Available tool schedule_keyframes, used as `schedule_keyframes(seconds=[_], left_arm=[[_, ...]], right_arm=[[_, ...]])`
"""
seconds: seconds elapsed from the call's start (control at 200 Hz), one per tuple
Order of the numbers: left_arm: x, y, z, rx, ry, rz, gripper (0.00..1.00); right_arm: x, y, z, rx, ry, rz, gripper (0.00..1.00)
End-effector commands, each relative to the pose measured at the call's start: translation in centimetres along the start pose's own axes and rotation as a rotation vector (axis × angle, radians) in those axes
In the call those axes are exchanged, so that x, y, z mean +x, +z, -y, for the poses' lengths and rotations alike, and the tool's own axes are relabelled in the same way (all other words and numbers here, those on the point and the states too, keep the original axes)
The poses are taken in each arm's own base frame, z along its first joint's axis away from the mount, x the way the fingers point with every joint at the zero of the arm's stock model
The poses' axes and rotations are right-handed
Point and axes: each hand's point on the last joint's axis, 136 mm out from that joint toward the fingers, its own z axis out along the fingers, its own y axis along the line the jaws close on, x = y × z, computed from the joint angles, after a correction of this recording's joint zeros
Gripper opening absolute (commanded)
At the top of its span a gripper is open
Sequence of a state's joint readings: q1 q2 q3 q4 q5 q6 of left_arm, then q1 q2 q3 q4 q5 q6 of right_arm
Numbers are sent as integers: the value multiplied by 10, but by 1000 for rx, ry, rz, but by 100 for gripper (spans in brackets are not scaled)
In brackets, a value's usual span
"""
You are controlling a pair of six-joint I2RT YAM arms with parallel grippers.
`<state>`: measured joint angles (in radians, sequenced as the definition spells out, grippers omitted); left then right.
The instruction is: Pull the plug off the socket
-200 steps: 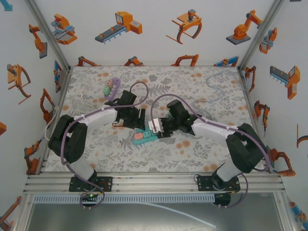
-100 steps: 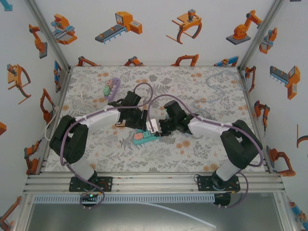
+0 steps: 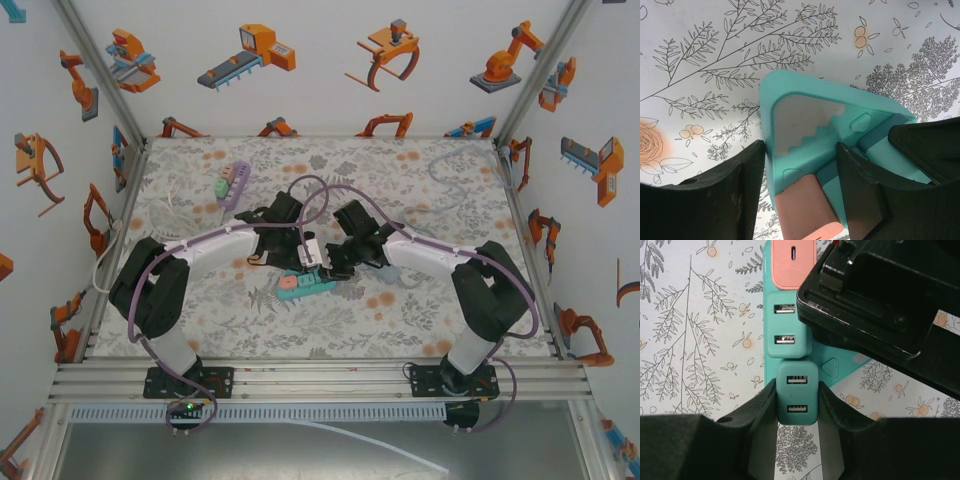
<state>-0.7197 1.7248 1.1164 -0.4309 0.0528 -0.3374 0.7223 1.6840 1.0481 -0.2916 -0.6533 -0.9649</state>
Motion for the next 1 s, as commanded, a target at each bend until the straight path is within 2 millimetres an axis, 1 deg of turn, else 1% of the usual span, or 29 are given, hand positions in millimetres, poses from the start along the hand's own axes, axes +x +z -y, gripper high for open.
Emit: schedule_keyframes(seconds=[0.0,0.125,0.245,0.3,0.36,0.406,0.476,0.526,0.596,0.706,0.816,0.856,0.936,0.991], left_arm=[[75,35,-58,-258,20,-227,54],[75,36,-59,-258,12,-221,53],[74,38,-62,-268,6,-223,52],[75,40,-63,-272,2,-228,51],[76,41,-61,-257,-8,-234,51],[76,41,-59,-247,-20,-227,51],[76,42,-58,-232,-33,-216,51],[77,42,-58,-234,-34,-214,51],[80,44,-61,-246,-34,-226,50],[81,46,-64,-259,-38,-233,51],[78,44,-60,-236,-46,-216,51],[76,44,-59,-234,-45,-208,50],[75,43,-61,-241,-45,-205,51],[76,43,-63,-249,-49,-208,50]], right_arm=[[-21,-3,-1,-34,12,54,21],[-22,-7,-1,11,-48,57,20],[-30,-16,1,67,-99,91,18],[-37,-21,3,83,-93,122,18],[-41,-26,6,88,-48,178,18],[-38,-25,6,83,-30,188,17],[-27,-19,2,77,-43,143,16],[-24,-18,-1,70,-49,130,15],[-26,-19,-3,79,-71,128,15],[-30,-23,2,117,-99,96,13],[-25,-22,7,115,-83,51,13],[-28,-22,6,103,-73,68,13],[-40,-23,4,76,-54,128,13],[-38,-19,6,80,-63,101,11]])
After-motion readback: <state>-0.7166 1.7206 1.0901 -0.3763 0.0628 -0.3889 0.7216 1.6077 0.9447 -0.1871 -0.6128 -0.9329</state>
